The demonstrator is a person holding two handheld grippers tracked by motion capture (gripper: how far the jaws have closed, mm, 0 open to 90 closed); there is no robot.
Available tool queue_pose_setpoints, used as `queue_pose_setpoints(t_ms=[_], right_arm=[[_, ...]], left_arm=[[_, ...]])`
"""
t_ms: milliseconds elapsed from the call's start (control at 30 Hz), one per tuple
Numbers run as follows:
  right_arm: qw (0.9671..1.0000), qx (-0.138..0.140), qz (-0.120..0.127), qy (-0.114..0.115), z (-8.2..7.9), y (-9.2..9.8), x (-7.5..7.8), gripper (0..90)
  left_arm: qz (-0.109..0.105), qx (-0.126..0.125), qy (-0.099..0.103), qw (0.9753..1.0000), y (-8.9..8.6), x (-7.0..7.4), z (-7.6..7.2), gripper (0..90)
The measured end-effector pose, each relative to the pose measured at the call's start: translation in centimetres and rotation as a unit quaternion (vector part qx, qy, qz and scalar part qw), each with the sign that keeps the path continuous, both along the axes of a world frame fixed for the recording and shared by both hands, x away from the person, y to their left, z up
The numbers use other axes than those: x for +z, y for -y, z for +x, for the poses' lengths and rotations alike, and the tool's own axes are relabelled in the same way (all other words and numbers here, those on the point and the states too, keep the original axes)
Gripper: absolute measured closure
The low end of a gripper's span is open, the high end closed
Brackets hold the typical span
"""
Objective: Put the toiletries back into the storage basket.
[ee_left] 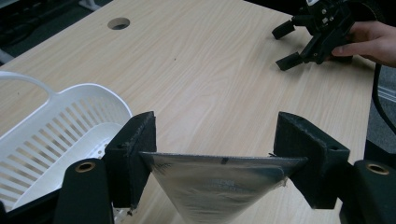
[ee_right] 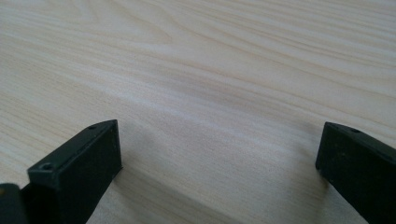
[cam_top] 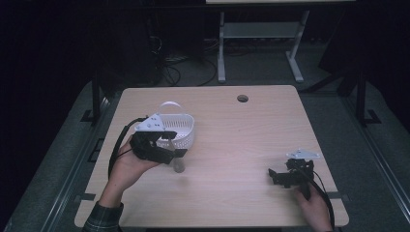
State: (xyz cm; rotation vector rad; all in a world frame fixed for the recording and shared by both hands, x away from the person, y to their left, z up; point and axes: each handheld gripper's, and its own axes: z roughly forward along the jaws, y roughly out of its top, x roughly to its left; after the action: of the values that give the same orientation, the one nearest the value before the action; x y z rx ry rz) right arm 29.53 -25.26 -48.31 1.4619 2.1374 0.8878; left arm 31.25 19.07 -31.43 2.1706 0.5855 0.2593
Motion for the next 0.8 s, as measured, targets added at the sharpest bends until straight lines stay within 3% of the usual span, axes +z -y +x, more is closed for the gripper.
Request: queue_pose_setpoints(t_ms=[800], right_arm=[[1.0,0.0,0.001,0.0,0.0,0.0,0.0,0.0]], left_arm=[[-0.011,0.001,0.0,0.9999,-0.7,2.1,1.1,29.6]])
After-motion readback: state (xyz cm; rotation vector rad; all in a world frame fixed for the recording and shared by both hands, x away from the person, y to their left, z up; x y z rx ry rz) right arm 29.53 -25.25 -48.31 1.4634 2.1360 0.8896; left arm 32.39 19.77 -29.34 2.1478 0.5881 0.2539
